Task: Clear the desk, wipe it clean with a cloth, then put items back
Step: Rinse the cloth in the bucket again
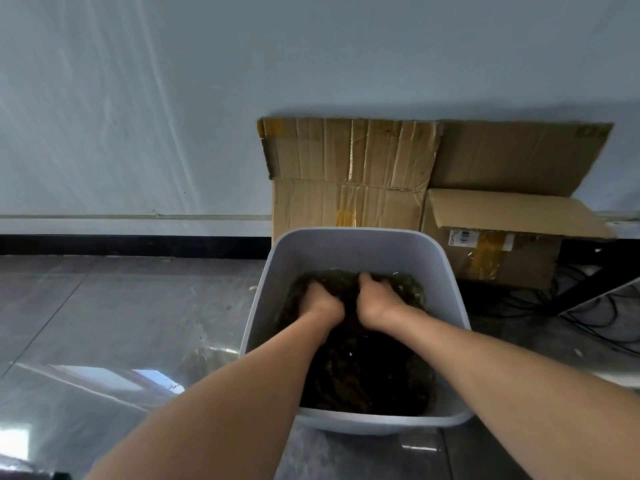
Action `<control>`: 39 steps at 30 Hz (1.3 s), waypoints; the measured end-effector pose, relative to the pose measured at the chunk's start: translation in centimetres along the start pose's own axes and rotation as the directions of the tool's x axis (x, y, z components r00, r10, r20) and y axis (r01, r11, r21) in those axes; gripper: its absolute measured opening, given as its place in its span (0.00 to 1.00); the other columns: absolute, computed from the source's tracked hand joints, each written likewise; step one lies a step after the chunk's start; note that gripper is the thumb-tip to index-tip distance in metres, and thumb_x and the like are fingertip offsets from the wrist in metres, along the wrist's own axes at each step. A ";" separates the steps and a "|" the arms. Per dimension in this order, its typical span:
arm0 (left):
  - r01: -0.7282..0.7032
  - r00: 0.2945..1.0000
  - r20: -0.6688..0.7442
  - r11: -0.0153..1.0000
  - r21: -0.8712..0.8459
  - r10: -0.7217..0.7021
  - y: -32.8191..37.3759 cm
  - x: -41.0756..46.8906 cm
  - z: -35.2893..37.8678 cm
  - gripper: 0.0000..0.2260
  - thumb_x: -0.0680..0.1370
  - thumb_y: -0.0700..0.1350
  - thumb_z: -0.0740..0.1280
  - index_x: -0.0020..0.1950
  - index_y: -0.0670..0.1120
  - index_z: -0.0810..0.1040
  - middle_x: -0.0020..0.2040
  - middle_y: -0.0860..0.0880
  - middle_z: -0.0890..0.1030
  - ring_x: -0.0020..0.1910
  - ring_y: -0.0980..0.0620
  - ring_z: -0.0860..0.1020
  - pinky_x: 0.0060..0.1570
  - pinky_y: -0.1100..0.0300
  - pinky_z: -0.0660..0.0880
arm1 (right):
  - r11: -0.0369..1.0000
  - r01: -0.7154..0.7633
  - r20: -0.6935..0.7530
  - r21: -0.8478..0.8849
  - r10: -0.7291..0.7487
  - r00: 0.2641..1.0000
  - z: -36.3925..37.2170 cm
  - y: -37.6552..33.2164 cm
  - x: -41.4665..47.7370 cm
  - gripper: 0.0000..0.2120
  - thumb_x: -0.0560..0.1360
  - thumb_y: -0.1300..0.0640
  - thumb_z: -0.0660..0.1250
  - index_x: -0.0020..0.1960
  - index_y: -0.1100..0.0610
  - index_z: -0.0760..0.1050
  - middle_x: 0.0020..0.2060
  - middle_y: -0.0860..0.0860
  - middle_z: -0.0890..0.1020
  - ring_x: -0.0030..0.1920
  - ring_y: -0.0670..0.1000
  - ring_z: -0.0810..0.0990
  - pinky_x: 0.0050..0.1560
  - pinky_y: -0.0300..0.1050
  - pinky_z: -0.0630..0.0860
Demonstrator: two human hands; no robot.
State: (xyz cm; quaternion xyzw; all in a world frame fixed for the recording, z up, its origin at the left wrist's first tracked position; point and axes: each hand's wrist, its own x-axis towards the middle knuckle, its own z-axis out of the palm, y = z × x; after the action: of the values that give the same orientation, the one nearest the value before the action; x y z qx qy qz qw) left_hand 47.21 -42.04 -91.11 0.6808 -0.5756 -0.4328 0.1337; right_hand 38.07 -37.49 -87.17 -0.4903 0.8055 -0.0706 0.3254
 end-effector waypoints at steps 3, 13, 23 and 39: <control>-0.015 0.999 -0.048 0.983 0.181 0.024 -1.1 0.7 0.2 0.16 0.82 0.47 0.61 0.68 0.43 0.72 0.68 0.42 0.74 0.68 0.43 0.72 0.69 0.51 0.66 | 0.985 0.041 0.046 -0.170 -0.033 0.998 1.1 0.2 0.0 0.27 0.79 0.63 0.57 0.76 0.57 0.58 0.69 0.62 0.69 0.66 0.63 0.73 0.67 0.55 0.71; 0.297 0.880 0.451 0.915 -0.273 -0.151 0.5 -0.4 -0.3 0.16 0.85 0.50 0.54 0.50 0.41 0.76 0.48 0.44 0.79 0.47 0.47 0.78 0.50 0.59 0.75 | 0.940 -0.172 -0.008 0.294 0.182 0.983 0.9 -1.6 -0.4 0.10 0.82 0.58 0.59 0.58 0.62 0.75 0.53 0.57 0.80 0.51 0.56 0.80 0.46 0.44 0.74; 0.384 0.811 0.566 0.864 -0.325 -0.147 3.2 -3.4 -1.6 0.17 0.83 0.43 0.56 0.39 0.40 0.77 0.25 0.44 0.78 0.20 0.49 0.77 0.19 0.62 0.74 | 0.971 -0.137 -0.130 0.198 0.164 0.978 -0.6 0.0 -0.9 0.17 0.83 0.59 0.49 0.70 0.61 0.64 0.65 0.61 0.75 0.64 0.60 0.75 0.65 0.52 0.69; 0.398 0.836 0.493 0.886 -0.240 -0.242 1.7 -2.5 -0.7 0.15 0.84 0.49 0.55 0.46 0.41 0.76 0.37 0.43 0.77 0.34 0.46 0.77 0.27 0.62 0.74 | 0.945 -0.169 -0.007 0.279 0.178 0.984 1.1 -0.7 -0.5 0.10 0.81 0.58 0.60 0.55 0.61 0.77 0.49 0.57 0.80 0.44 0.54 0.79 0.40 0.43 0.74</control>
State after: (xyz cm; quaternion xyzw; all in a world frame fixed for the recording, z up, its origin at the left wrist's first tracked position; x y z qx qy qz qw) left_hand 46.69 -40.51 -88.44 0.6170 -0.3853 -0.6853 0.0345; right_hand 39.41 -37.20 -87.55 -0.3661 0.8327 -0.1614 0.3828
